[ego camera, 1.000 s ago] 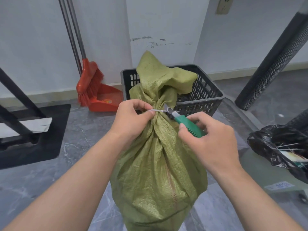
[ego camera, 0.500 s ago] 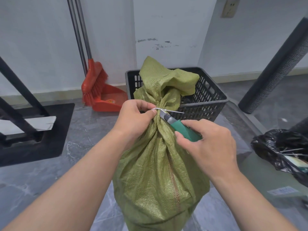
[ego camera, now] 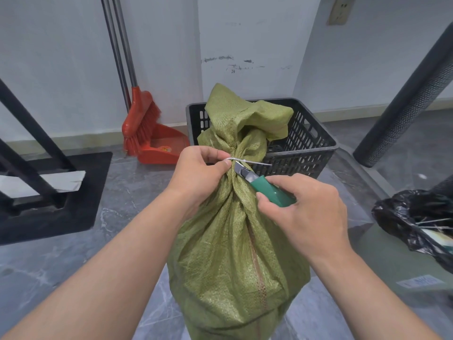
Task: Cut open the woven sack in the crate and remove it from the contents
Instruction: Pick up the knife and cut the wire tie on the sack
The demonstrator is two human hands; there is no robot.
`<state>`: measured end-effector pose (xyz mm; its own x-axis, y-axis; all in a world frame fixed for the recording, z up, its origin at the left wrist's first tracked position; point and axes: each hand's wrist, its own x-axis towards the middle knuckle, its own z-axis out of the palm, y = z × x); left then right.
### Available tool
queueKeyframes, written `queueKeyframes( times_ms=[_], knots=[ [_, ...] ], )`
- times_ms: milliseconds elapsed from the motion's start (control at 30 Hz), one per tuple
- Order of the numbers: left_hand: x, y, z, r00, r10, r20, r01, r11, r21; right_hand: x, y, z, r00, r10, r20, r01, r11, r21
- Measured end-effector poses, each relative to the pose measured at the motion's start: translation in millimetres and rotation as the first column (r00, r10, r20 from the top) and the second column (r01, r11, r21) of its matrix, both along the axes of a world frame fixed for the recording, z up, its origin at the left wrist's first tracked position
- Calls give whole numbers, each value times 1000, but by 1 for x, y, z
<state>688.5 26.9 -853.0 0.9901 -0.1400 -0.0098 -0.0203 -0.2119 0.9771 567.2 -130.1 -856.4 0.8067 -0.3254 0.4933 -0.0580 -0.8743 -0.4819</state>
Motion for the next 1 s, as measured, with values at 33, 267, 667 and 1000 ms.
queueKeyframes(
  times_ms=[33,267,667,1000],
  knots=[
    [0,0,-1,1000,-5,4,5,1000,1,0,0,0,1000,-4,-6,4,1000,0],
    [-1,1,1,1000,-31,-2,31,999,-40,-2,2,-1,1000,-16,26,17,999,-39],
    [-4,9,3,972,-220,84,218,975,39,-1,1,-3,994,-37,106,49,992,-119],
    [-6,11,13,934,-353,57,344,930,127,-3,2,-1,994,-23,103,37,991,-132]
  ],
)
